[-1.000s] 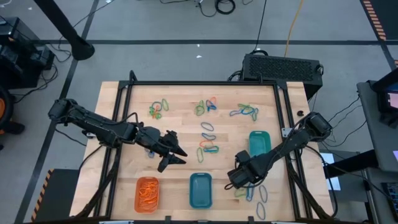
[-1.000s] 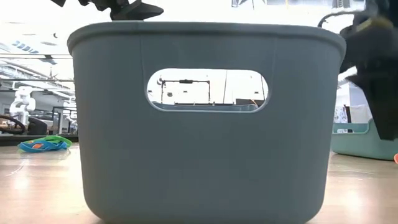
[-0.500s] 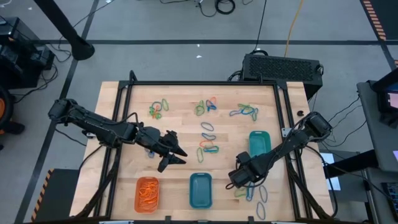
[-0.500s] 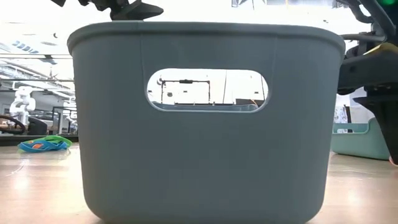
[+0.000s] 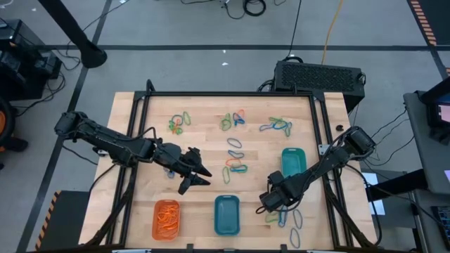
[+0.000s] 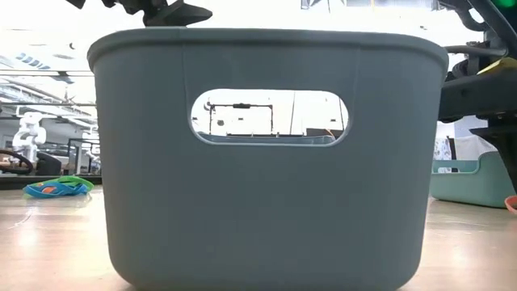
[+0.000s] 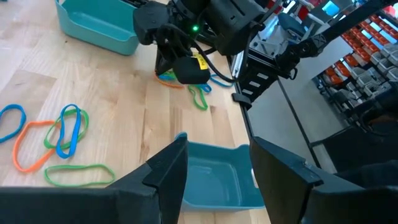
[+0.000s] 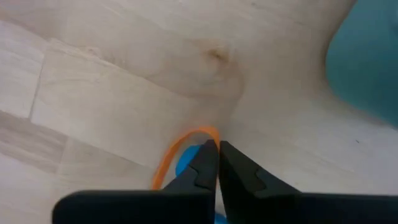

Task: Sort rubber bands into baskets
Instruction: Put the orange rubber band into the orange bin

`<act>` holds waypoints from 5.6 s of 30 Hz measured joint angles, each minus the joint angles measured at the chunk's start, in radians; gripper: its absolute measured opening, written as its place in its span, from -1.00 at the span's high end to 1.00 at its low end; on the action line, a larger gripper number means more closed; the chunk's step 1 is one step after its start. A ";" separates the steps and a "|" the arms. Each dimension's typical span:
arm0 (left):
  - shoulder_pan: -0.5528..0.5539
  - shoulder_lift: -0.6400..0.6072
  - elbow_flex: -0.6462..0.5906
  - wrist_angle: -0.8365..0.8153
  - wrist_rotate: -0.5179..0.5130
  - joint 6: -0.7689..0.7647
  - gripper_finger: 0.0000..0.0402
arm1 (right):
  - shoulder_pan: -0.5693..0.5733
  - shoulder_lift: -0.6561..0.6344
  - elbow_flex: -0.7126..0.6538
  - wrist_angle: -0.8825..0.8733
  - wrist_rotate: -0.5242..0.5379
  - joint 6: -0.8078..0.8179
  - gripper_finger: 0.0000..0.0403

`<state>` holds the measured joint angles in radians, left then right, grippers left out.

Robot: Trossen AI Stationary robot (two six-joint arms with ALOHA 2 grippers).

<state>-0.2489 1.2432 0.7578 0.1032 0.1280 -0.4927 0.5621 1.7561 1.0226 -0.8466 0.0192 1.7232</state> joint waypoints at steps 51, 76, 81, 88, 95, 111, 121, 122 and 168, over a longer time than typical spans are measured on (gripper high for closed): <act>0.000 0.000 0.000 0.000 0.000 0.001 0.10 | 0.002 -0.002 0.223 -0.193 -0.043 -0.180 0.96; 0.000 0.000 0.000 0.000 -0.001 0.000 0.10 | -0.043 0.172 0.222 -0.209 0.060 -0.086 0.50; 0.000 0.000 0.000 -0.002 -0.001 -0.024 0.10 | -0.056 0.179 0.222 -0.203 0.065 -0.085 0.50; 0.000 0.000 0.000 -0.006 -0.001 -0.026 0.10 | -0.060 0.179 0.222 -0.177 0.061 -0.113 0.75; 0.000 0.000 0.000 -0.007 -0.001 -0.026 0.10 | -0.061 0.177 0.222 -0.184 0.078 -0.107 0.98; 0.000 0.123 0.000 0.300 0.055 -0.150 0.10 | -0.046 -0.143 0.304 -0.075 0.368 -0.215 1.00; 0.001 0.365 0.000 0.797 -0.151 -0.472 0.10 | -0.113 -0.279 0.304 0.047 0.427 -0.648 1.00; 0.001 0.385 0.003 0.812 -0.180 -0.496 0.10 | -0.117 -0.286 0.304 0.058 0.426 -0.685 1.00; -0.033 0.538 0.230 0.647 -0.211 -0.355 0.10 | -0.167 -0.314 0.305 0.147 0.245 -0.663 1.00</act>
<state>-0.2821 1.7813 0.9878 0.7498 -0.0827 -0.8481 0.3946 1.4425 1.3273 -0.6994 0.2638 1.0599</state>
